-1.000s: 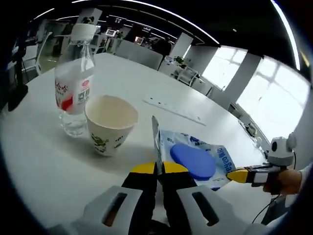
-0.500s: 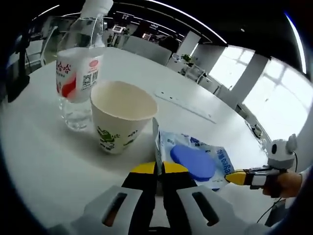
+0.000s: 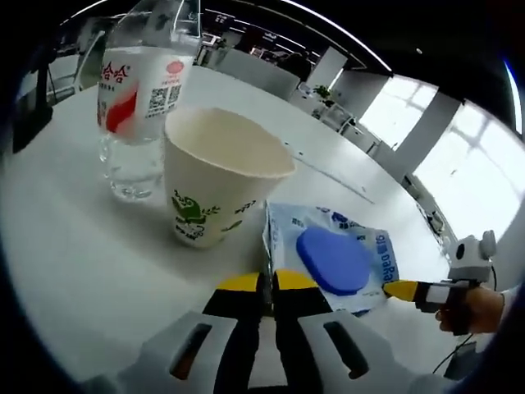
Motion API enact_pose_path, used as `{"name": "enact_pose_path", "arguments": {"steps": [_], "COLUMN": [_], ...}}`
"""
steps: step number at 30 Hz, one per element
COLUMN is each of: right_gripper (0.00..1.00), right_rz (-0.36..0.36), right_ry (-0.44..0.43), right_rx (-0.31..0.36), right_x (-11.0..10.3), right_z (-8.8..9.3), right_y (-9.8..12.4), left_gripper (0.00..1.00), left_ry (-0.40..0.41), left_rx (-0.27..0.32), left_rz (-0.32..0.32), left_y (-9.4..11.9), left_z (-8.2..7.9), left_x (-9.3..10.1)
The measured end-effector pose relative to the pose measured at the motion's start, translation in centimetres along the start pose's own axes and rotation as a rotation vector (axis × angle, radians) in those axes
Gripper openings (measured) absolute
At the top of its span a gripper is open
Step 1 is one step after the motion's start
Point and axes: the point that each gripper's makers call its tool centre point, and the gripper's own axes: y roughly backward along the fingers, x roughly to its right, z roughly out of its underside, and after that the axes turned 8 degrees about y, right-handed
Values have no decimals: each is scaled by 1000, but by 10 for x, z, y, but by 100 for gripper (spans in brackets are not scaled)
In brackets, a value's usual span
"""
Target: Arrange the tabletop items into an orderly group along one side of the table until the central work area is clear of visible clutter.
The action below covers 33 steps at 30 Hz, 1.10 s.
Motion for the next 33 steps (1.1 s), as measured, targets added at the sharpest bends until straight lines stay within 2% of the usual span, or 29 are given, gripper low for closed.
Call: {"name": "enact_pose_path", "arguments": {"steps": [1,4,6,12,15,18,23,26,30,33], "right_gripper": [0,0,0,0,0,0,1,1,2,3], "right_rz": [11,5,-3,-17,-12,-12,-13,-13,-25,-26], "right_ry": [38,14,-17,-3,-12,-30,-11,-36,-68,-160], "right_rx": [7,-1,2,-12,-10,-6,-4,3,3,13], "right_x": [1,-4,-7,-14,-14,-14,-15,-14,-14,-14], "right_z": [-1,1,3,7,7,7,7,6,6,6], "right_y": [0,0,0,1,1,1,1,1,1,1], "left_gripper": [1,1,1,2,2,1,1,1,1,1], "left_ry": [2,42,41,54,97,98,105,136,132,111], "left_rx": [4,37,51,78,98,99,99,115,119,118], "left_rz": [2,-16,-25,-65,-61,-56,-63,-67,-71,-73], "left_y": [0,0,-1,4,7,7,5,5,5,5], "left_z": [0,-6,-8,-10,-9,-9,-9,-9,-9,-8], "left_x": [0,-2,-4,-8,-11,-11,-11,-11,-11,-10]}}
